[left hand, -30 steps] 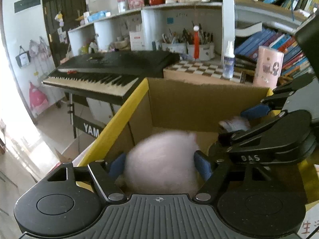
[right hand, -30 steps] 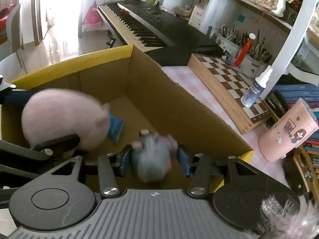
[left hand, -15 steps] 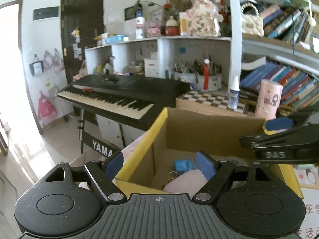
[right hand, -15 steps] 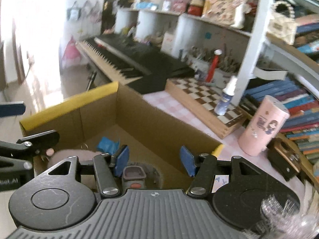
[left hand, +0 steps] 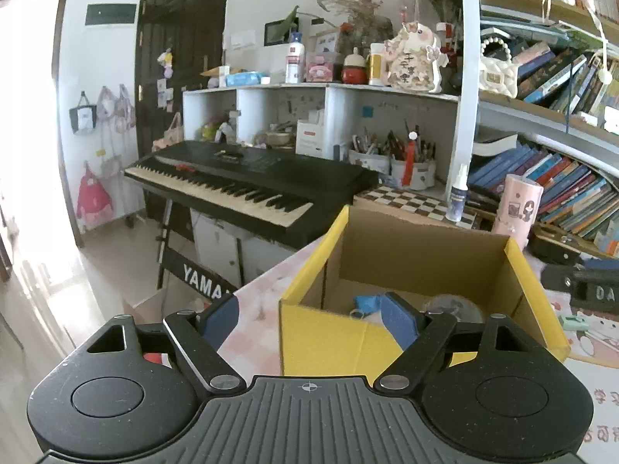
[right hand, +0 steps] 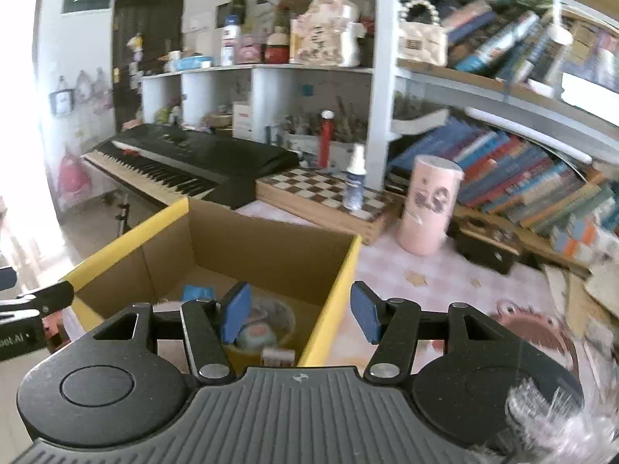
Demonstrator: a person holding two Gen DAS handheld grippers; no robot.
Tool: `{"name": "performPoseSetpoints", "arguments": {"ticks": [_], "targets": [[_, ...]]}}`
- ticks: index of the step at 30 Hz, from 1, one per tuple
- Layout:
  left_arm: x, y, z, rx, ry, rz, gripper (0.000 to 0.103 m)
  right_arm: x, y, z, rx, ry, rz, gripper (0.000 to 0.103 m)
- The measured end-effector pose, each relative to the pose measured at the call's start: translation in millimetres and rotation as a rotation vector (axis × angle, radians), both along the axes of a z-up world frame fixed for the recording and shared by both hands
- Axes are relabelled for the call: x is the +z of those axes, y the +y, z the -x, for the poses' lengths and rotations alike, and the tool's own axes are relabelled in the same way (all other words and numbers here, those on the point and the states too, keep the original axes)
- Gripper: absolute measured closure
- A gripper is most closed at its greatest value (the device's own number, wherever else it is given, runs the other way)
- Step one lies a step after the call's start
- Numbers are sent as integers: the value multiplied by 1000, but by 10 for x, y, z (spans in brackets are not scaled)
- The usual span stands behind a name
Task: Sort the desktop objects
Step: 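Raise both open grippers out of the yellow box and back away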
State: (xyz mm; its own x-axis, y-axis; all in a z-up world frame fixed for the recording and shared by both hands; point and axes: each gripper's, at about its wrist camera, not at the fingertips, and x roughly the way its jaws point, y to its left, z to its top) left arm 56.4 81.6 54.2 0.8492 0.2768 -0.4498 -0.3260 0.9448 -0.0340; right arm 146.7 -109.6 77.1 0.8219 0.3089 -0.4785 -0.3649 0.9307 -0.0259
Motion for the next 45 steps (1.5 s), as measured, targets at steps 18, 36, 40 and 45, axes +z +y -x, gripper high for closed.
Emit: {"name": "performPoseSetpoints", "arguments": {"ticks": [18,36,40,45], "targets": [[-171,117,748,-66,65,1,20,-341,121,1076,-53,86,31,49],[-396,43,1141,-141,182,-22,13,-640,310,1651,8,170,77,43],[-427,10,1151,-169,196,-12,13,-673,274,1711,-10,182,80,42],[-437,-80,1128,-220,200,-11,13,-687,175,1760,-46,188,82,41]]}}
